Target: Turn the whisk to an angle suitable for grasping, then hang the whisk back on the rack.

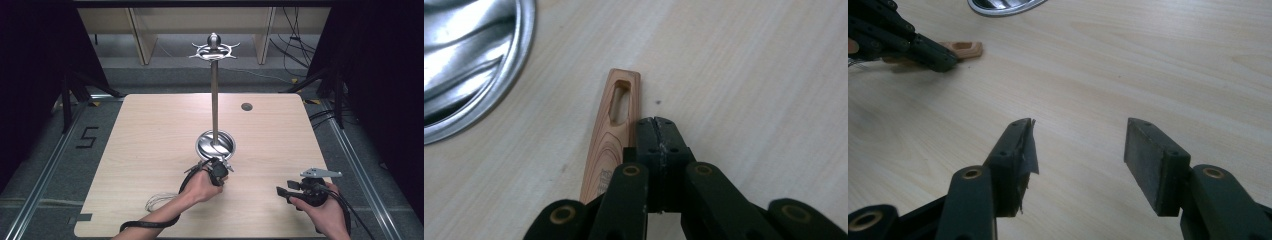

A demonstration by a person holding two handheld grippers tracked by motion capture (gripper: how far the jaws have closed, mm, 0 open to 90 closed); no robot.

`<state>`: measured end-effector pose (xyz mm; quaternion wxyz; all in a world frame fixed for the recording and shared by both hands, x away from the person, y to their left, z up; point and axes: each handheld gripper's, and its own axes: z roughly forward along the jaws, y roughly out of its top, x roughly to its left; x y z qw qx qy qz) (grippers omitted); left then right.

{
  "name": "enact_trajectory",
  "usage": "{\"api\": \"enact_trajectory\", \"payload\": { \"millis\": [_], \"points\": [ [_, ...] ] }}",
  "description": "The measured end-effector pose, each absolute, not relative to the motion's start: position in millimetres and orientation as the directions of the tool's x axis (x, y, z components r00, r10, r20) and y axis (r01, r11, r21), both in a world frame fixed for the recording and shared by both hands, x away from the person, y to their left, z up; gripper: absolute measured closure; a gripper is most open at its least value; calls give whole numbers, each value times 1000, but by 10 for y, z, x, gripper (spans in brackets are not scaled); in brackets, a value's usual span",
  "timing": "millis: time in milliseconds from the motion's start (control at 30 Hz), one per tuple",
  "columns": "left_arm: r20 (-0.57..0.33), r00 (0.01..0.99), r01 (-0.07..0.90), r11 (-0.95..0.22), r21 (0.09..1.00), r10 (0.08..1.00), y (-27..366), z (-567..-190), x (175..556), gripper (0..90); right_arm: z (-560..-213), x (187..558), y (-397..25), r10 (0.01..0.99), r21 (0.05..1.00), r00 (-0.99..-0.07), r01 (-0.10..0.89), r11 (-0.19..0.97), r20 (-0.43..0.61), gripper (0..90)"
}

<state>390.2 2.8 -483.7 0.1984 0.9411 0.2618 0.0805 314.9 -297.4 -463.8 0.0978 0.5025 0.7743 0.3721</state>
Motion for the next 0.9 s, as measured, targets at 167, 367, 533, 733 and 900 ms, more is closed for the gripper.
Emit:
{"api": "enact_trajectory", "payload": {
  "millis": [167,367,533,733,900],
  "points": [
    [12,860,450,-772,449,509,125,-4786,3849,843,-4642,3156,-2993,852,683,-479,696,221,213,458],
    [-12,887,409,-771,488,462,434,-4592,3665,572,-4655,3154,-3038,859,681,-459,706,195,229,458],
    [43,891,378,-789,485,453,719,-4509,3727,433,-4670,3164,-3061,854,683,-459,707,185,245,458],
    [19,887,401,-790,464,461,789,-4574,3741,398,-4646,3160,-3062,866,681,-447,707,188,225,458],
    [14,892,396,-795,460,452,800,-4581,3729,404,-4636,3170,-3011,855,681,-469,702,209,221,458]
  ]
}}
